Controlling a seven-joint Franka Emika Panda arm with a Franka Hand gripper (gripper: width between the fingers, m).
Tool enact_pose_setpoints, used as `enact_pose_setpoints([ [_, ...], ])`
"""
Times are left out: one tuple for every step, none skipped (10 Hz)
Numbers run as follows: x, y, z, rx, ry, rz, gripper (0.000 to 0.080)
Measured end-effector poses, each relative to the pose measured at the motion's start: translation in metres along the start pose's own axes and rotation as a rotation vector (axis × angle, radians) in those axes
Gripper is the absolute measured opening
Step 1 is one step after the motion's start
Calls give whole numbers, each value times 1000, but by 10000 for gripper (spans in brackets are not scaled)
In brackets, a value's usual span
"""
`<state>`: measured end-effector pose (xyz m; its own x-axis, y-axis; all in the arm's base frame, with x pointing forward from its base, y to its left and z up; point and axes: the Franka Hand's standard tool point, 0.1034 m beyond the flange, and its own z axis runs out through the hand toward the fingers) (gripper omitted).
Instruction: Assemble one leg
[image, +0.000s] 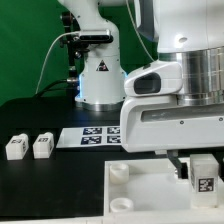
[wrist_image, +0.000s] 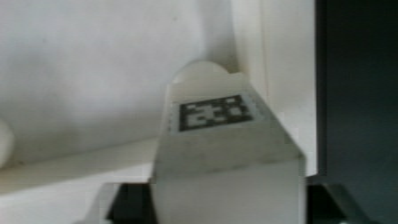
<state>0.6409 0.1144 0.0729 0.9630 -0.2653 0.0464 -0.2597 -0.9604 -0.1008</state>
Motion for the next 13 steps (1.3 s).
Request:
enact_pose_setpoints([
  [0,2,0,-2,-1,105,292],
  [0,3,0,-3,-1,232,292],
  [0,5,1,-4,-2,390,292],
  [-1,7,1,0,-10,552,292],
  [-3,7,1,-1,-14,709,292],
  [-5,7,1,4,-19,916,292],
  [-7,7,1,16,-31,1128,293],
  [-8,6,1,19,-42,1297,293],
  [-8,6,1,22,-47,1394,293],
  [-9,7,0,26,-51,1518,294],
  [-9,7,0,27,-56,1611,294],
  [-9,7,0,26,-56,1664,294],
  [-9,8,0,27,-60,1713,294],
])
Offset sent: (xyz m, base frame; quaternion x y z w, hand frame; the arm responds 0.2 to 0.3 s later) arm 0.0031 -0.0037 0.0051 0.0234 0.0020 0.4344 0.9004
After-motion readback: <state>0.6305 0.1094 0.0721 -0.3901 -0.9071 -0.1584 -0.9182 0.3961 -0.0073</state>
